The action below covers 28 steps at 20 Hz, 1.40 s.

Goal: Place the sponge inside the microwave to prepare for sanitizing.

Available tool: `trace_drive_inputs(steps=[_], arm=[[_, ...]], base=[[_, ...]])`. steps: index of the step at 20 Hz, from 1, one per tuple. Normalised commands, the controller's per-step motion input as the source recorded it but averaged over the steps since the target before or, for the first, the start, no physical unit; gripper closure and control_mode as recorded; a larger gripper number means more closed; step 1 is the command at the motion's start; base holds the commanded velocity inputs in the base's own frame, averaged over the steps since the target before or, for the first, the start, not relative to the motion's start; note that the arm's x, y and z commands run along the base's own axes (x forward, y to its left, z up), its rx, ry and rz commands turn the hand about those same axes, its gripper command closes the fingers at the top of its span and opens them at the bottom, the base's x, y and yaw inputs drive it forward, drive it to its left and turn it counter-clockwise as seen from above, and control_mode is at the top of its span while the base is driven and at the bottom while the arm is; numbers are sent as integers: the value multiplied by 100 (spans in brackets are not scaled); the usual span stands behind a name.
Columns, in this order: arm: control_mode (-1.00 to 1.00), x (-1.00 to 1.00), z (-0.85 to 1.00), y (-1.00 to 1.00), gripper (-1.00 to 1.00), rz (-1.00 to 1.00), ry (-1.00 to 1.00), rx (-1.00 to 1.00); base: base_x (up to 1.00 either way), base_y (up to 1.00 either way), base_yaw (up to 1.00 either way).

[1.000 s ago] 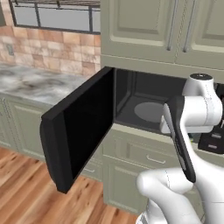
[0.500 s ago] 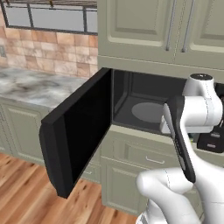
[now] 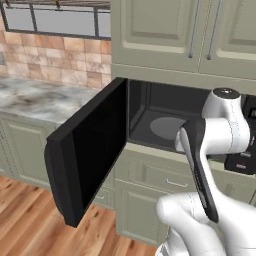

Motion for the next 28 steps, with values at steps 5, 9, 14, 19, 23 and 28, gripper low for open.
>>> trace_drive_inputs(steps=[5,9,14,19,23,28], arm=[[-100,7,0,24,100,-4,-26,-4],[-100,59,0,-8,100,-4,-37,-4],[-100,52,7,0,100,-11,-35,-13],[-100,43,21,-2,100,-13,-8,-6],[-100,22,-15,-13,100,-6,-1,0],[-100,34,-2,-32,100,0,2,0]], base=[[0,0,0],[0,0,0],[0,0,0],[0,0,0],[0,0,0],[0,0,0]])
